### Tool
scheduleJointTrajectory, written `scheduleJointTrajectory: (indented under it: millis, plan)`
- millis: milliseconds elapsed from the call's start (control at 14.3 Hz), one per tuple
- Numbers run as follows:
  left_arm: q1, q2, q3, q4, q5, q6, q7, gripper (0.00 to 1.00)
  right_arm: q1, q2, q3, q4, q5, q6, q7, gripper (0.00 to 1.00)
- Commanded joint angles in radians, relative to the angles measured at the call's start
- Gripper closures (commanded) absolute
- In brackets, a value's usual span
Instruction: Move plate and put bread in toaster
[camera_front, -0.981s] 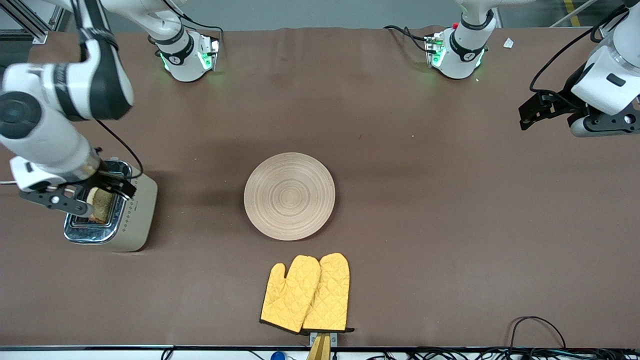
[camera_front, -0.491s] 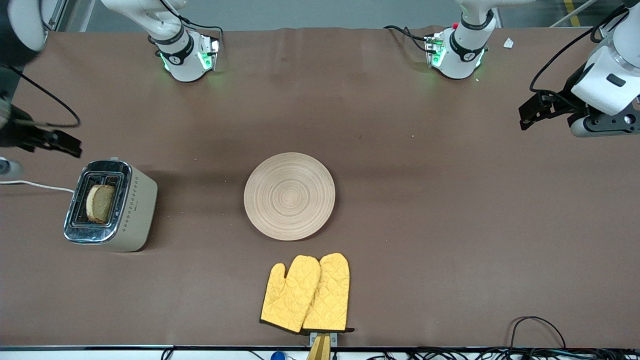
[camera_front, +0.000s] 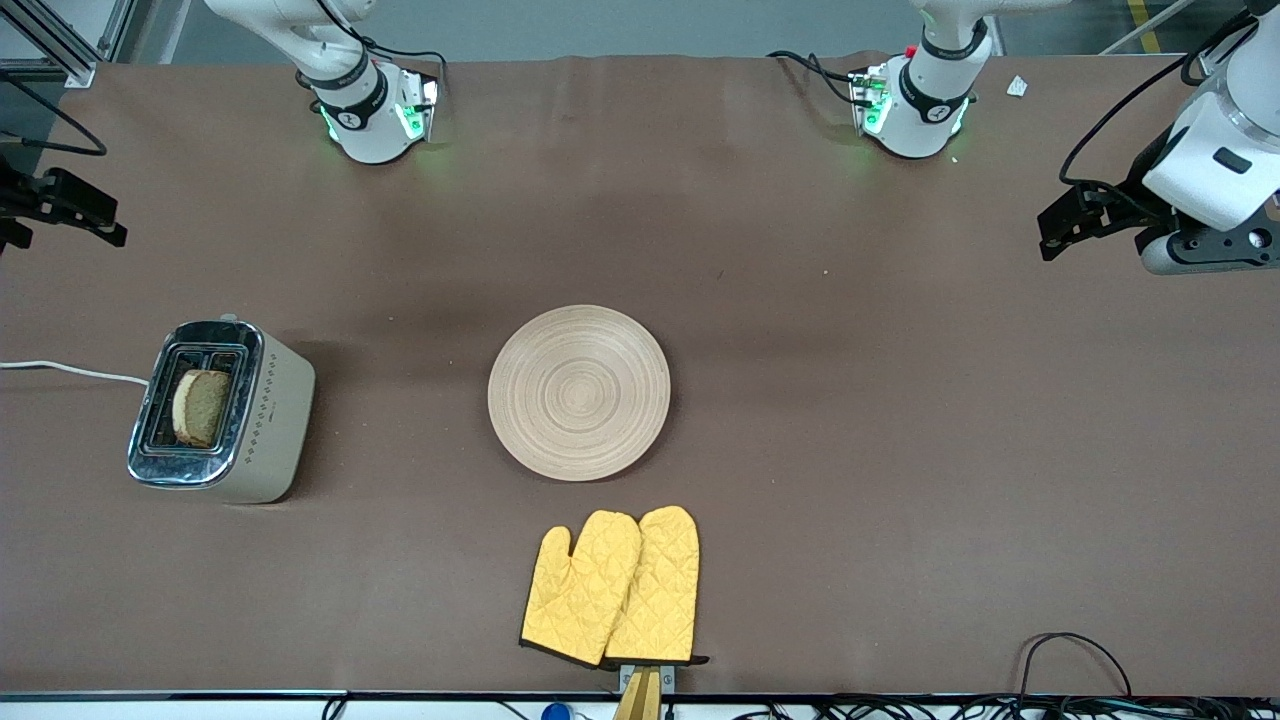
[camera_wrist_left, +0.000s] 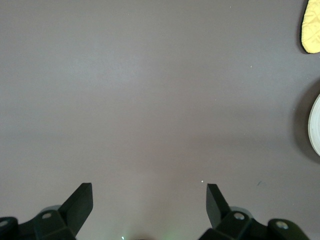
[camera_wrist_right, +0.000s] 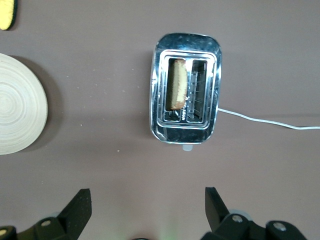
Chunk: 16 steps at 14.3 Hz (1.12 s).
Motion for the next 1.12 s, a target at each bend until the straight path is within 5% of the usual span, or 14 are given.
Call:
scheduleJointTrajectory:
  millis: [0, 631, 1051]
  plan:
    - [0.006, -0.004, -0.001, 0.002, -0.015, 0.007, 0.010, 0.00, -0.024, -0.033, 0.011, -0.028, 0.023, 0.006, -0.071, 0.00]
    - [0.006, -0.008, 0.001, 0.005, -0.015, 0.007, 0.010, 0.00, 0.020, -0.050, -0.088, -0.038, 0.020, -0.044, -0.139, 0.00]
    - [0.000, 0.004, 0.001, 0.028, 0.000, 0.004, 0.009, 0.00, 0.019, -0.044, -0.086, -0.036, 0.018, -0.031, -0.130, 0.00]
